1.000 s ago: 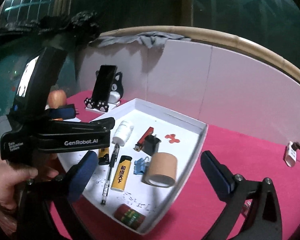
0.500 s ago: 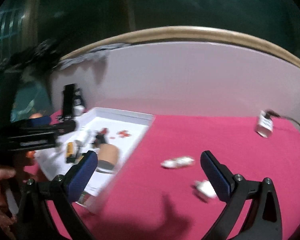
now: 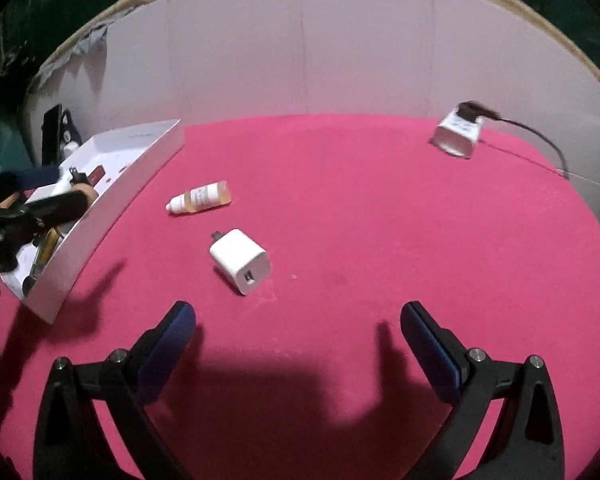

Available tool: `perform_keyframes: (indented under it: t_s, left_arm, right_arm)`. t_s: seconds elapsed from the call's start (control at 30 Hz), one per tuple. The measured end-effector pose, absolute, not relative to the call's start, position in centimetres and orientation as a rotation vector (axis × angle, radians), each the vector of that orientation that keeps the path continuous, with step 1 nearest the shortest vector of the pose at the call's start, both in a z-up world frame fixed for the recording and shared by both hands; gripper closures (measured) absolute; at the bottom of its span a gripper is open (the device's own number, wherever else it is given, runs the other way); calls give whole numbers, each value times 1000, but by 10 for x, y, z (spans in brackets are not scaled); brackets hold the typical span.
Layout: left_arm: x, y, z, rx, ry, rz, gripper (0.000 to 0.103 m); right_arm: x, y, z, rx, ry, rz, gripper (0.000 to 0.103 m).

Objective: Organize rigid objects
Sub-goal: 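Move both tools out of the tray and grasp the white charger with the right gripper, then grasp the white dropper bottle with the left gripper while the right gripper holds the charger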

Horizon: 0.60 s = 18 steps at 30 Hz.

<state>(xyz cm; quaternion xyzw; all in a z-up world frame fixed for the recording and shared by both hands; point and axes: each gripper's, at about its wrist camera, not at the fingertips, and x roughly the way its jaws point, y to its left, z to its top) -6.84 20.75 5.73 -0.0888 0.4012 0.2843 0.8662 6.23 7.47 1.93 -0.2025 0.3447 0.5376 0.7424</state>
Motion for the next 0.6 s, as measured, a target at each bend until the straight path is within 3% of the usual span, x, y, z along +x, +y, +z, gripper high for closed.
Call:
perform_keyframes:
  t_s: [0.07,0.13,0.2,0.27,0.33,0.37,0.43,0.6]
  left_arm:
    - [-55,209,54,-167,866,558,0]
    - [-45,211,52,-145,889,530,0]
    - [-36,216,49,-135,917,505,0]
    - [-28,220,43,-131,949,488,1]
    - [-20,223,38,-120,976,482,11]
    - [-18,225,36,-117,985,481,13]
    - [-8,225,29,-115,1013,467,28]
    - [14,222,14,-90,1060,441,31]
  right_arm:
    - [61,87,19,-463,754,1215,2]
    - [62,100,20,-491,742,1245,12]
    - [62,110,19,-513,750,1268,31]
    - [64,119,14,-525,778,1304,42]
    - [64,121,17,-523,768,1329,55]
    - [62,120,17,-526,768,1340,68]
    - [64,116,16,-516,772,1348,69]
    - [83,88,16,-444,813,1303,69]
